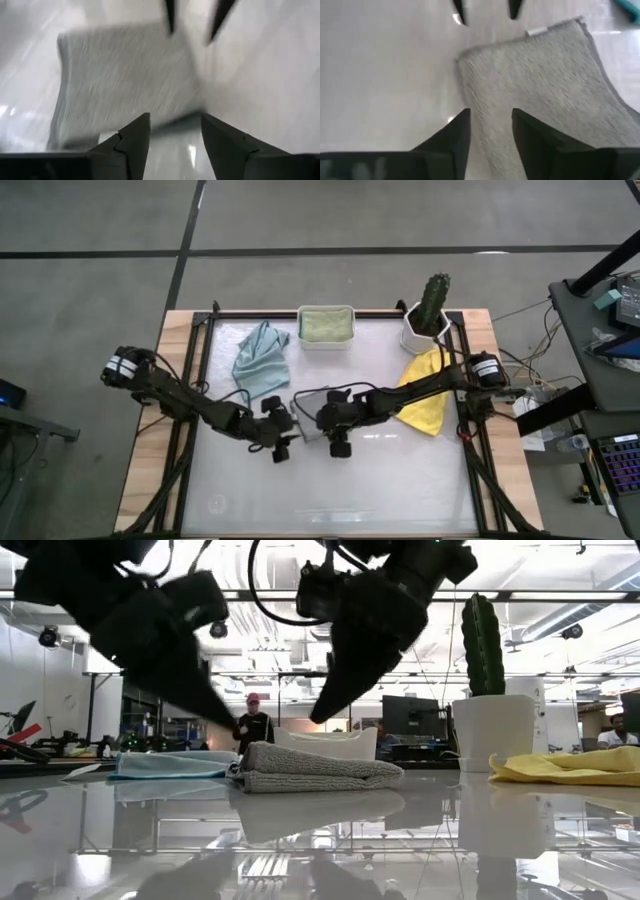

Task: Fold microfiber towels
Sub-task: Fold the gray cloth

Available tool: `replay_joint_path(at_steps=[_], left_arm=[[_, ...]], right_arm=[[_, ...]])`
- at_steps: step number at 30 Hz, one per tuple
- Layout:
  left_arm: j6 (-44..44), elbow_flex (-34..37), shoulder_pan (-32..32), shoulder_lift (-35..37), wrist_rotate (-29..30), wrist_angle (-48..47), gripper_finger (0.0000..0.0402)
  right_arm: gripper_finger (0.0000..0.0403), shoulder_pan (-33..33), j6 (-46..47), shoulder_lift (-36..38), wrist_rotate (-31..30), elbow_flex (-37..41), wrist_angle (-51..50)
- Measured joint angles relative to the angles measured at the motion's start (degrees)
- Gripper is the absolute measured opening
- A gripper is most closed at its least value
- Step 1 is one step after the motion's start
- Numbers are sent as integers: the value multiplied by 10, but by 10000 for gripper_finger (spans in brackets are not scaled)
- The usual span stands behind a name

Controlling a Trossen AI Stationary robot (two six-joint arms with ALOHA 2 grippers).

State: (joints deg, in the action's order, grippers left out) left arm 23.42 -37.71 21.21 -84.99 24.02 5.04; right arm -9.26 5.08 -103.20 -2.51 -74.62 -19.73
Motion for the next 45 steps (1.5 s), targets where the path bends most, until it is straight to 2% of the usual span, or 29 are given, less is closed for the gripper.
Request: replay_joint_path(at_steps=[4, 8, 11, 15, 23, 29, 33, 37, 40, 45], left_arm=[[-48, 0, 0, -25, 1, 96, 129], [-69, 0, -3, -57, 1, 147, 82], [-71, 1, -3, -81, 2, 150, 45], [-65, 0, -3, -102, 0, 160, 6], [-42, 0, -3, -158, -11, 169, 2], [-27, -1, -3, -169, -10, 176, 0], [-28, 0, -2, -152, -28, 160, 0], [-28, 1, -2, -120, -41, 104, 0], [-28, 1, -2, -89, -41, 58, 0], [-35, 4, -2, -42, -42, 47, 0]], right_arm=[[79, 0, -23, 0, -30, 2, -12], [20, 3, -48, 0, -80, 6, -11], [13, 13, -58, 0, -123, 8, -10], [12, 37, -65, 0, -130, 22, 24], [12, 95, -73, 0, -124, 101, 187], [12, 129, -47, -9, -86, 165, 289], [12, 141, -36, -16, -85, 191, 306], [12, 144, -36, -14, -86, 205, 314], [12, 144, -41, -10, -91, 206, 312], [12, 141, -49, -7, -93, 193, 306]])
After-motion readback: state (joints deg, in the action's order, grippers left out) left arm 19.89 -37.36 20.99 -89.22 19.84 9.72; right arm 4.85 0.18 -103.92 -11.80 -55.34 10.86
